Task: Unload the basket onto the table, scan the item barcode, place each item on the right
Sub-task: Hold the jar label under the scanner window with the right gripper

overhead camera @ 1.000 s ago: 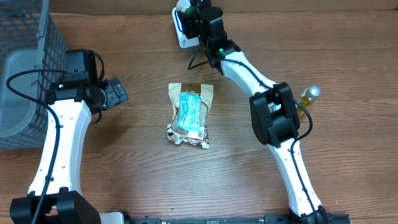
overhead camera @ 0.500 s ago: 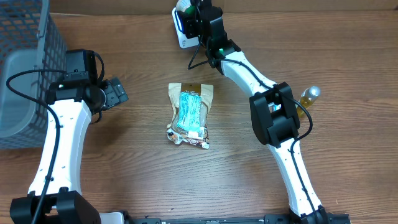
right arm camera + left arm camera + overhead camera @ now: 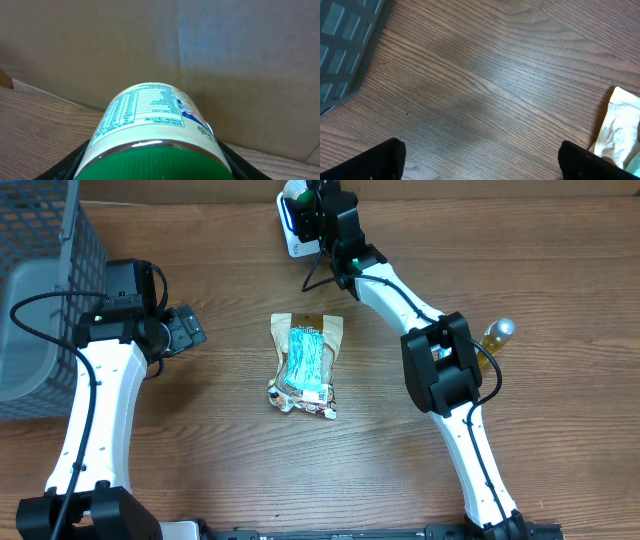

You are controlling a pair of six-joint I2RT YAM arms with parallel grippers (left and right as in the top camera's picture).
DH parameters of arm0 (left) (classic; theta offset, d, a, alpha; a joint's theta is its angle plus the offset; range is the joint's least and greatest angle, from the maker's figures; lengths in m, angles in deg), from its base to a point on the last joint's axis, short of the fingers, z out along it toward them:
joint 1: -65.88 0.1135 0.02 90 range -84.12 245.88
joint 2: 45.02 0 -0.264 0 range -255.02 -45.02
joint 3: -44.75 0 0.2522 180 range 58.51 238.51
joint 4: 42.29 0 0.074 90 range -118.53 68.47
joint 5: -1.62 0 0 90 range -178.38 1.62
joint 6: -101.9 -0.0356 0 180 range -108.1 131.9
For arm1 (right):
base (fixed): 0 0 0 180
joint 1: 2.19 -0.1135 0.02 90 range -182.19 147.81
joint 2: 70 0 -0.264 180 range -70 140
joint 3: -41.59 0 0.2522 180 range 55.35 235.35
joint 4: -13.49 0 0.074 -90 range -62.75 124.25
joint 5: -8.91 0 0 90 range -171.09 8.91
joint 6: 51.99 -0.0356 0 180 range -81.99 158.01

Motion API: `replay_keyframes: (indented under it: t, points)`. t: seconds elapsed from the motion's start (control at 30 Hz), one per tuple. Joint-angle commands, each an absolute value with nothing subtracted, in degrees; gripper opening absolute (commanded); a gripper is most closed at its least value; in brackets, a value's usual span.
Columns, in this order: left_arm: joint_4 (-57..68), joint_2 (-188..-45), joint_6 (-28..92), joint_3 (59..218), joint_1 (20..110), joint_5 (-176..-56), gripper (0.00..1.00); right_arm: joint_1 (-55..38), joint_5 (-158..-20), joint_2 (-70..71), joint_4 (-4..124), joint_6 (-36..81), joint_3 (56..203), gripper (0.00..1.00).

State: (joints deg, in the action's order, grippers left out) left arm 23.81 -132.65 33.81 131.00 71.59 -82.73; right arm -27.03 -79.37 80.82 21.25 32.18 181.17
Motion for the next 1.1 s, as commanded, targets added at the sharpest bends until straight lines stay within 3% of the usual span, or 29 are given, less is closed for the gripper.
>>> replay_keyframes:
  t: [0.0,0.53,0.73,1.07]
  points:
    - [23.74,-132.02,33.09,131.52,71.44,-82.25,1.0,-27.18,-79.22,82.57,20.42,31.85,181.28,0.24]
    - [23.74,-132.02,33.09,131.52,71.44,-82.25,1.0,-27.18,-79.24,83.36,20.47,31.85,181.3,0.25]
    - [23.72,-132.02,33.09,131.52,71.44,-82.25,0.99,-27.18,-79.22,83.36,21.25,31.9,181.3,0.35]
    - [23.74,-132.0,33.09,131.52,71.44,-82.25,1.0,-27.14,-79.22,77.67,21.93,32.12,181.45,0.27]
